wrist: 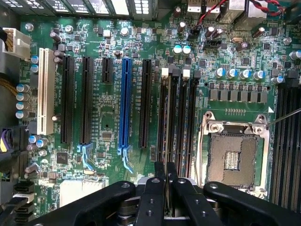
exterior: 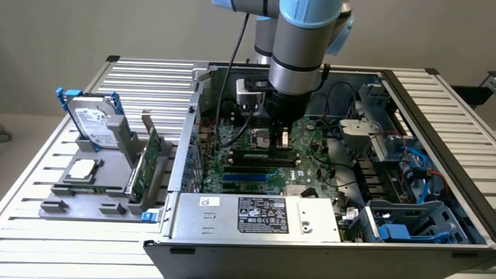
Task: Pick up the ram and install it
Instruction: 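Insert the ram into the slot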
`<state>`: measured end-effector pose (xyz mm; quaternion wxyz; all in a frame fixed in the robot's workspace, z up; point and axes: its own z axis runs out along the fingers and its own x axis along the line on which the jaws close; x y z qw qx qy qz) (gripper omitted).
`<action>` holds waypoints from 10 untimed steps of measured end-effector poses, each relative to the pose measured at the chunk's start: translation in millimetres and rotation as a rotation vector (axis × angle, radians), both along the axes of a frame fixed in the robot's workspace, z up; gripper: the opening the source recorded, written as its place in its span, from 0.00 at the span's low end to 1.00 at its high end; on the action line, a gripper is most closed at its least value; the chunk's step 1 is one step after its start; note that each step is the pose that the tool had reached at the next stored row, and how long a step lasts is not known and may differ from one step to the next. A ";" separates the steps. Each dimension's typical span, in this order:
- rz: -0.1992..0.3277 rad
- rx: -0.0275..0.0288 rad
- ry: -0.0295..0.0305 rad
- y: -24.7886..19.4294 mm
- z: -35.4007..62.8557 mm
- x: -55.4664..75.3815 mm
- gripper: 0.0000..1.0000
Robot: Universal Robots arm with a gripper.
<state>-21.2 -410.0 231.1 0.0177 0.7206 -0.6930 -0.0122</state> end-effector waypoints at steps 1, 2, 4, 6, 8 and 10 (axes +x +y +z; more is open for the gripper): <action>0.000 0.0001 0.0000 -0.1 0.0 0.0 0.13; 0.000 0.0001 0.0000 -0.2 0.0 0.0 0.13; 0.000 0.0001 0.0000 -0.6 0.0 0.0 0.13; 0.000 0.0000 0.0000 -1.1 0.0 0.0 0.13; 0.000 0.0000 0.0000 -1.6 0.0 0.0 0.13; 0.000 0.0000 0.0000 -1.8 0.0 0.0 0.13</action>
